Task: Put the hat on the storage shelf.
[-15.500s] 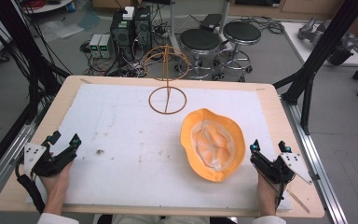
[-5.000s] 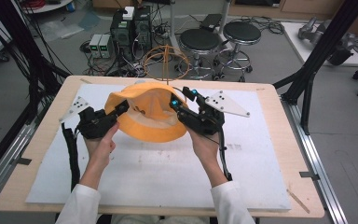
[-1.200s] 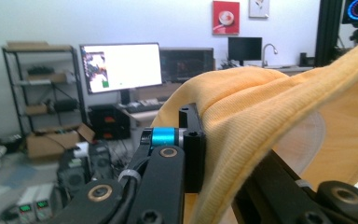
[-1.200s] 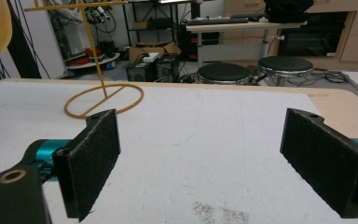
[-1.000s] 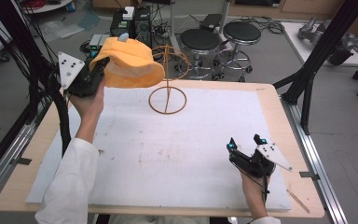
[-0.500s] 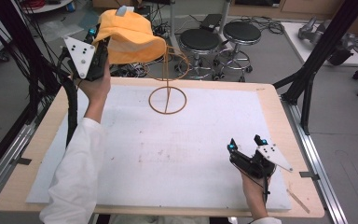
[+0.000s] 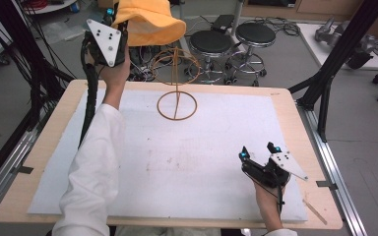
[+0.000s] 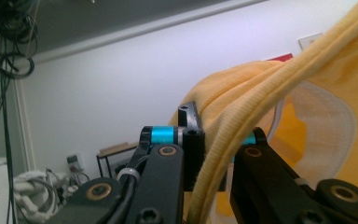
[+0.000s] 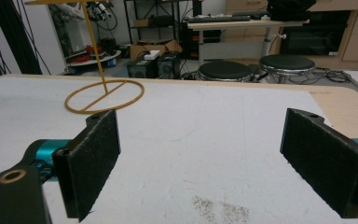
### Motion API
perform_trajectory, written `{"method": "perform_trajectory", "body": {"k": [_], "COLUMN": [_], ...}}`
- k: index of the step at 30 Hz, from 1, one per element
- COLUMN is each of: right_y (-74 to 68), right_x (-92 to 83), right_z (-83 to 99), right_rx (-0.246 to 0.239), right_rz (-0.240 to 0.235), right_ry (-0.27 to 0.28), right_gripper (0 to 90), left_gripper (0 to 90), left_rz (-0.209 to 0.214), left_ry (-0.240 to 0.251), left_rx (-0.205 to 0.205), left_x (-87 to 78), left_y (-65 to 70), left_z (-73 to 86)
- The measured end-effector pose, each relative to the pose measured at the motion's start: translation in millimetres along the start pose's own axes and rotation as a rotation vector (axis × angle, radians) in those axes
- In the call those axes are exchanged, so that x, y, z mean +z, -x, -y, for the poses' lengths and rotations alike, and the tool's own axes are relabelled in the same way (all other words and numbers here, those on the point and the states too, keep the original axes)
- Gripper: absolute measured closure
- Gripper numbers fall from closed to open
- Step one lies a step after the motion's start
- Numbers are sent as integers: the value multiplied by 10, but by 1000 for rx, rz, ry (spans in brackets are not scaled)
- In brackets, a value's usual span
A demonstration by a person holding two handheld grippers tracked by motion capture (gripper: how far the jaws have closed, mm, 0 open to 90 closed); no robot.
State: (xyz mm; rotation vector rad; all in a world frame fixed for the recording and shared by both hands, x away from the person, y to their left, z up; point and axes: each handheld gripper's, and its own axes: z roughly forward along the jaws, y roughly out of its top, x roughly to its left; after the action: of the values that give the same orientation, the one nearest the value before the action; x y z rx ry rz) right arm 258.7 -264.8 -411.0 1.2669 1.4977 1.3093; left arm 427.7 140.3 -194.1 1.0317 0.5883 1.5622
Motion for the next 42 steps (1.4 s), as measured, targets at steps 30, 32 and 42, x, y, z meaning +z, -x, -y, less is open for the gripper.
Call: {"method": "perform_trajectory", "body": {"k": [30, 32, 42], "right_y": [3, 5, -1], "right_x": [12, 0, -6], "right_z": [-3, -5, -12], "right_rx": [1, 10, 20], "right_rz": [-46, -44, -46], "right_ry": [0, 0, 4], "right_gripper": [111, 111, 111], "left_gripper": [869, 868, 865], "left_rz": [173, 183, 230], "left_ry": [-56, -65, -83], "left_rx": [63, 62, 66], "left_x": [231, 182, -87], "left_y": [857, 873, 882], "left_z": [584, 631, 762]}}
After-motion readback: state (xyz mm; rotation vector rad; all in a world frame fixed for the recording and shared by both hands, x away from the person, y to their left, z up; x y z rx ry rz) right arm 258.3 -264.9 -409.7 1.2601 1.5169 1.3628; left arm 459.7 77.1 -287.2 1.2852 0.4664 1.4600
